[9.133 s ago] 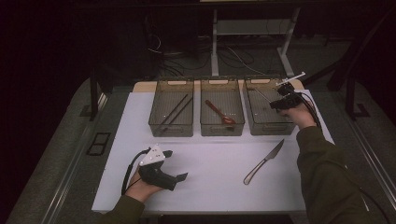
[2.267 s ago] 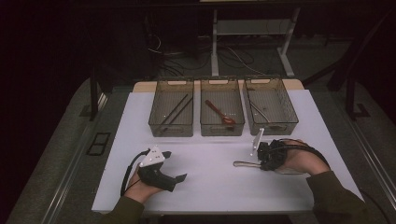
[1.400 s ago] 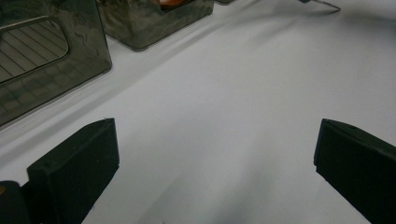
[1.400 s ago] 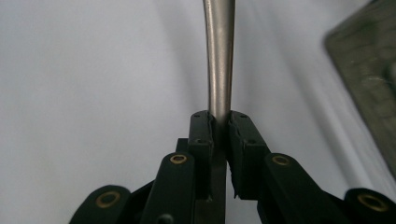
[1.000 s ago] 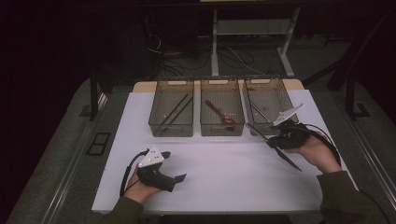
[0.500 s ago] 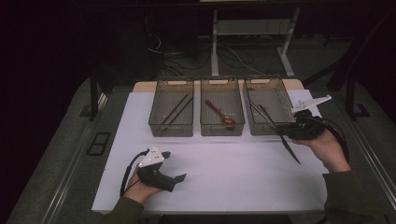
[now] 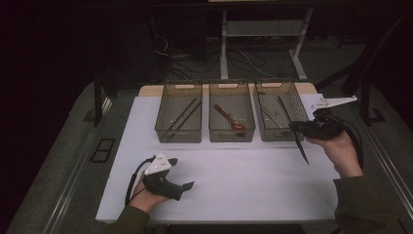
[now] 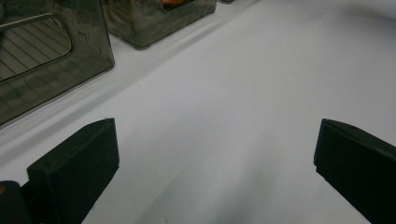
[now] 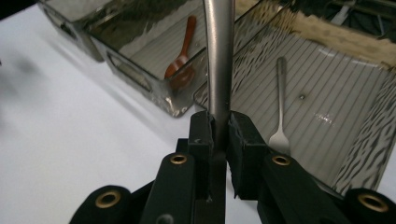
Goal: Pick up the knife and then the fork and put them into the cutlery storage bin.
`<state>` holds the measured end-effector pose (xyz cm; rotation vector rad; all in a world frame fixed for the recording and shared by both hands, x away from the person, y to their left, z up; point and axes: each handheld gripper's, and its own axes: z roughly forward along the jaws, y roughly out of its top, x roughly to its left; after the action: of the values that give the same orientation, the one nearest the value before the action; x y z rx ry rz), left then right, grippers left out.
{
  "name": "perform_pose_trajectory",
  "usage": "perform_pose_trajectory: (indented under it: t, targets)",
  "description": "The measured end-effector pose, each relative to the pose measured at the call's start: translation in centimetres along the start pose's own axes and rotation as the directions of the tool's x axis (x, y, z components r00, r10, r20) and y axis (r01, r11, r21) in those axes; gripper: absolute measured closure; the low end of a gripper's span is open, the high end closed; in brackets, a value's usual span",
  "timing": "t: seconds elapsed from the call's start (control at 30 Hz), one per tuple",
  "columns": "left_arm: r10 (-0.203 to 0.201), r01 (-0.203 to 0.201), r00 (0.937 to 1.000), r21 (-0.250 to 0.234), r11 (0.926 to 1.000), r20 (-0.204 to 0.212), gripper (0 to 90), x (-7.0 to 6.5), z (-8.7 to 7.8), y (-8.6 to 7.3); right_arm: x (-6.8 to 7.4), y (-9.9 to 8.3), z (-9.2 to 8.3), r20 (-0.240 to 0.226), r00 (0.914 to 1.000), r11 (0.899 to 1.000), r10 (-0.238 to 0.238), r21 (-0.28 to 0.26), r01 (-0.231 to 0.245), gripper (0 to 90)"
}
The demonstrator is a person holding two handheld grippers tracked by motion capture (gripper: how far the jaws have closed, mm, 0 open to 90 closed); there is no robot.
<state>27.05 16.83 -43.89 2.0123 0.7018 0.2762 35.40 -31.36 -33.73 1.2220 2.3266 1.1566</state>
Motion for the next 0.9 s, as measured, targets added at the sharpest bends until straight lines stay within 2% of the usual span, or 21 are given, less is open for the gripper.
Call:
perform_pose_trajectory:
  t: [0.3,0.37,0.63,0.9]
  targets:
    - [-0.001,0.001,1.0,0.0,1.0,-0.001,0.0,0.0,0.0,0.0,-0.8,0.8,0.0,0.036,0.999,0.999,0.026,-0.036,-0.025,79.1]
    - [0.0,0.0,1.0,0.0,1.0,0.001,0.0,0.0,0.0,0.0,-1.0,1.3,-0.1,0.039,0.9988,0.998,0.03,-0.056,-0.028,79.1]
    - [-0.002,0.002,1.0,-0.001,1.0,0.001,0.0,0.0,-0.1,0.0,-1.7,3.2,-0.4,0.08,0.9959,0.996,0.043,-0.077,-0.036,79.1]
    - [-0.004,0.004,1.0,-0.006,1.0,0.002,0.0,0.0,0.0,0.0,-3.1,5.3,-0.2,0.12,0.9915,0.993,0.051,-0.107,-0.038,79.0]
